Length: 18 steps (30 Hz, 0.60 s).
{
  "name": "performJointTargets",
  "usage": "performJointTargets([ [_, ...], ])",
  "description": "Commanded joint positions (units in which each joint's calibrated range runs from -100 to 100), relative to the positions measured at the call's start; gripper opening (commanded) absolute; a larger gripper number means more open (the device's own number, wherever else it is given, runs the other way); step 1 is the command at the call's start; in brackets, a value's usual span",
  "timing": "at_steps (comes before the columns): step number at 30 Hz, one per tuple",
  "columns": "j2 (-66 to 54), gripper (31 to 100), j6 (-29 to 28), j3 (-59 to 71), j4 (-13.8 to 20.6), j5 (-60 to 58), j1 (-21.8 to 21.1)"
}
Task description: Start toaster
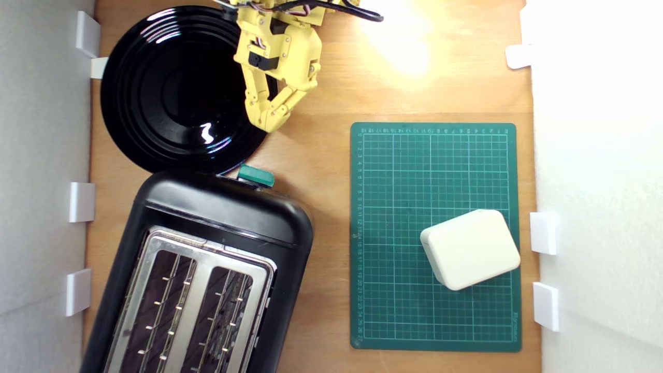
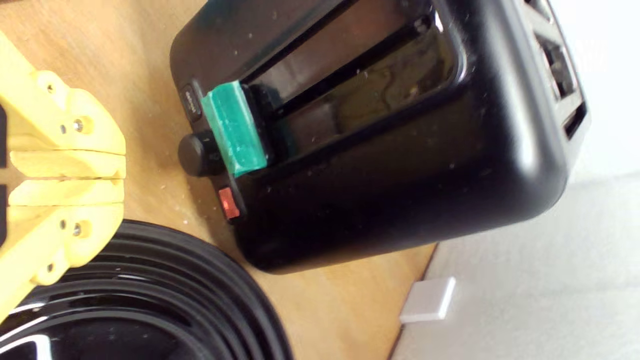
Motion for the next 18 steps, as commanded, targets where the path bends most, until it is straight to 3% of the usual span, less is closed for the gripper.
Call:
performJointTargets([
  [1, -0.8, 31.3, -2.7, 0.7, -0.3, 0.7, 0.5],
  [10, -0.9, 31.3, -5.2, 0.7, -0.2, 3.3, -2.1],
  [18, -0.9, 31.3, -5.8, 0.7, -0.1, 7.8, -9.0],
])
